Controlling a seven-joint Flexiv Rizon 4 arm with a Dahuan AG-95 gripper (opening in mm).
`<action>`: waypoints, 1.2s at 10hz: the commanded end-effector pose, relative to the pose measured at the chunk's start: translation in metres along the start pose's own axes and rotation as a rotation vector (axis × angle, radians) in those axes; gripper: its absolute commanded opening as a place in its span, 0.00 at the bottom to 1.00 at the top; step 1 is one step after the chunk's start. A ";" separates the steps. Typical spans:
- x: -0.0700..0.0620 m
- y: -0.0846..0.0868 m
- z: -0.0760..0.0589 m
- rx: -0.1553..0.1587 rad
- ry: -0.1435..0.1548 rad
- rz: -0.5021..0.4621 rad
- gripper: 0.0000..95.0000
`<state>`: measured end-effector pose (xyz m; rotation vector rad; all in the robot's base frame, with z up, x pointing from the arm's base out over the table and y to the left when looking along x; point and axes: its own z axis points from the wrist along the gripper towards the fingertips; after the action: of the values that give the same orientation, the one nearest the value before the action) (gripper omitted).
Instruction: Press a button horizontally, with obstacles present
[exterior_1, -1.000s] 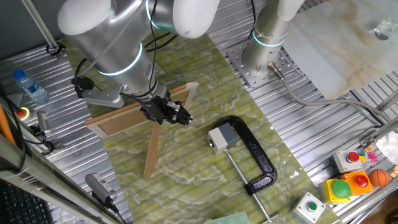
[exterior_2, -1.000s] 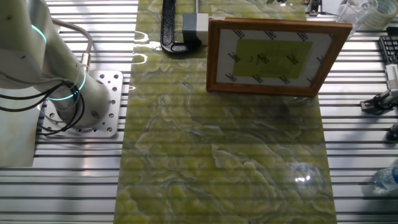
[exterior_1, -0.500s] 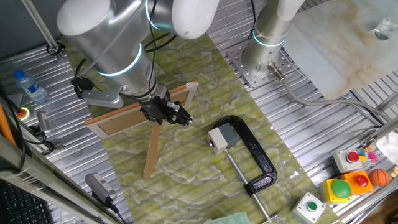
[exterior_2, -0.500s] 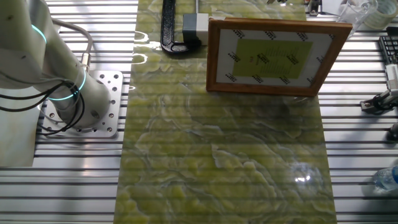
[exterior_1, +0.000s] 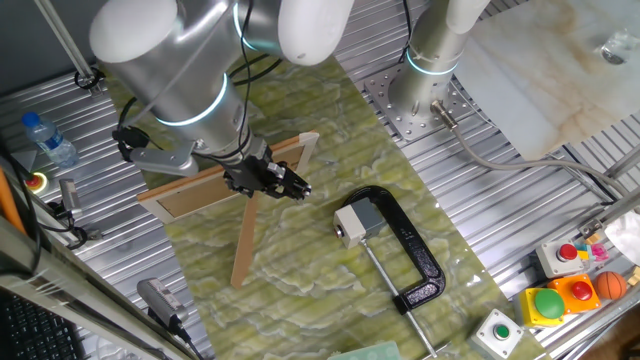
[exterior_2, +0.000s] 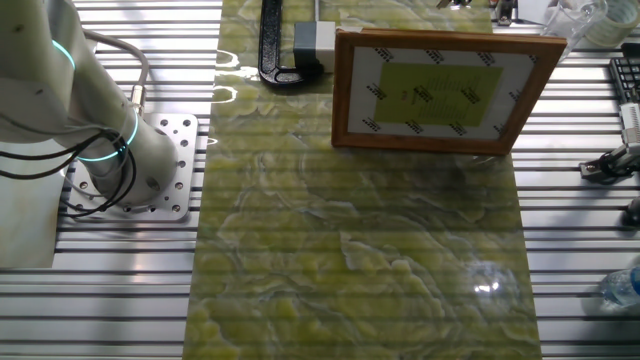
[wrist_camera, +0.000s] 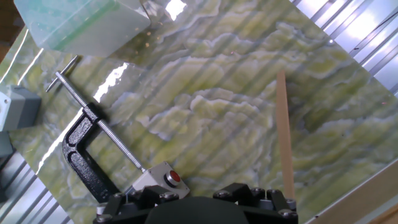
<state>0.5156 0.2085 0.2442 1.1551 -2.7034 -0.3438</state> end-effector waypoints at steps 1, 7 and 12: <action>0.000 0.000 0.001 0.020 0.011 -0.004 1.00; -0.004 0.004 0.010 0.012 0.003 0.004 1.00; -0.003 0.005 0.009 0.006 0.023 -0.019 1.00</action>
<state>0.5119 0.2153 0.2363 1.0771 -2.7212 -0.2997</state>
